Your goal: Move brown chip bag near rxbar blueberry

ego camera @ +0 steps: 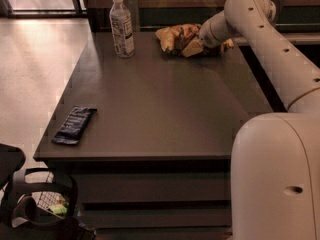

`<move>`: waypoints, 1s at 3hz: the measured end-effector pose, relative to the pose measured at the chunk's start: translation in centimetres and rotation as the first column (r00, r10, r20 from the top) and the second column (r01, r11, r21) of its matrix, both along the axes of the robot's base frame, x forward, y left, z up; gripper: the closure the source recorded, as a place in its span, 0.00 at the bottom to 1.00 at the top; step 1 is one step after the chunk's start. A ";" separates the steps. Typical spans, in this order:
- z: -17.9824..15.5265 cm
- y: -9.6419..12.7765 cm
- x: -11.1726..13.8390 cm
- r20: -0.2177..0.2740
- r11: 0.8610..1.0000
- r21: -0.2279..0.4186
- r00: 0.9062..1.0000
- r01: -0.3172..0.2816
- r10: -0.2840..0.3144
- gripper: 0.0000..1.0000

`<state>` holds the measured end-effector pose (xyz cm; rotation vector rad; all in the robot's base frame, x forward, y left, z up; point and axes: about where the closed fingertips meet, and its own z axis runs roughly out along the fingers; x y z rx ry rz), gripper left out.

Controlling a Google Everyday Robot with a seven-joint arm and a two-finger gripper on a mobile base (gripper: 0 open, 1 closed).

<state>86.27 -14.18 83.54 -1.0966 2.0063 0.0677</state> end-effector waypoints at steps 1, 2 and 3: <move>0.2 0.0 0.0 0.000 1.000 0.000 1.000 0.000 0.000 0.76; 0.1 0.1 0.0 -0.002 1.000 0.000 1.000 -0.001 0.001 1.00; 0.4 0.2 0.0 0.002 1.000 0.000 1.000 -0.005 0.005 1.00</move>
Offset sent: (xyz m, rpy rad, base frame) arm 0.0000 0.0000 0.0025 0.0000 0.0000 0.0000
